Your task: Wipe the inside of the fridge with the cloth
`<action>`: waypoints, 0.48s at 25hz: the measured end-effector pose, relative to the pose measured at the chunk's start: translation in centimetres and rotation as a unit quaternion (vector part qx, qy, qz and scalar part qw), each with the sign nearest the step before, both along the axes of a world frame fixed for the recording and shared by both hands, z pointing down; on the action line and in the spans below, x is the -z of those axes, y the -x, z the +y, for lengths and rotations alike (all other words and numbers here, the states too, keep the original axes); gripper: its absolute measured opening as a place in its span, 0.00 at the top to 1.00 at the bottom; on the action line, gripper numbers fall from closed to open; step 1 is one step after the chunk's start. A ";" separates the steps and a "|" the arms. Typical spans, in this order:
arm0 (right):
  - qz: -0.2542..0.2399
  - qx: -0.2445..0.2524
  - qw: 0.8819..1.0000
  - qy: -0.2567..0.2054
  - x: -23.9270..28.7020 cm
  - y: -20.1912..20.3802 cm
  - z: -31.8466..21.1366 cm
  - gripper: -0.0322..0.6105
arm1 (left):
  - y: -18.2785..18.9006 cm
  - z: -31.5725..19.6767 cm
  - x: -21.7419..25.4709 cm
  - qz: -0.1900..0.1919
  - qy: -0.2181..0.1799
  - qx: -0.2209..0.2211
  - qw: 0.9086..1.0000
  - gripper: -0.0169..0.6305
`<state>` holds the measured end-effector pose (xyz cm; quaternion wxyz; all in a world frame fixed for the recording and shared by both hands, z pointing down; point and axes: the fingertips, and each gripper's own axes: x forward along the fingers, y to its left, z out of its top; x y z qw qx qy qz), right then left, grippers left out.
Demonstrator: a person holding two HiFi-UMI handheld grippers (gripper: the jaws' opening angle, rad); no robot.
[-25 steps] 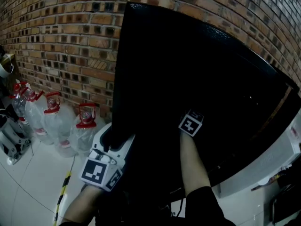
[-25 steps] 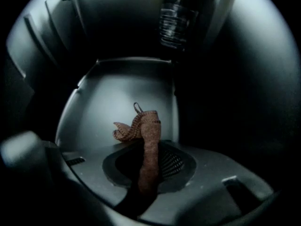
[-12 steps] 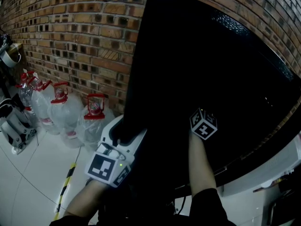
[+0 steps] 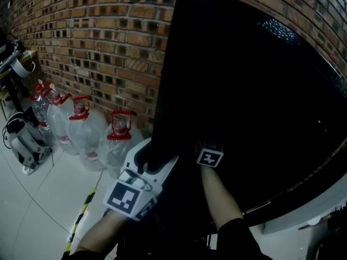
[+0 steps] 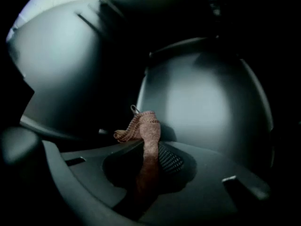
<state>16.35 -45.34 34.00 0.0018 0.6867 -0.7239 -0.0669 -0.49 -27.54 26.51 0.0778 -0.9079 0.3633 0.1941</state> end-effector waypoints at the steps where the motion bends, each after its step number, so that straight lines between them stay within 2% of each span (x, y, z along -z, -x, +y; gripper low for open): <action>1: 0.004 0.004 1.000 0.005 -0.5 0.7 -0.5 0.83 | 0.1 -0.1 0.0 0.001 0.001 0.000 1.000 0.56; 5: 0.011 0.014 1.000 0.010 -1.2 2.1 -2.2 0.83 | 0.2 -0.1 -0.1 0.000 -0.001 0.002 1.000 0.56; 12: 0.049 -0.007 0.999 0.004 -0.8 1.7 -2.4 0.83 | 0.1 0.2 -0.1 0.003 0.001 -0.001 1.000 0.56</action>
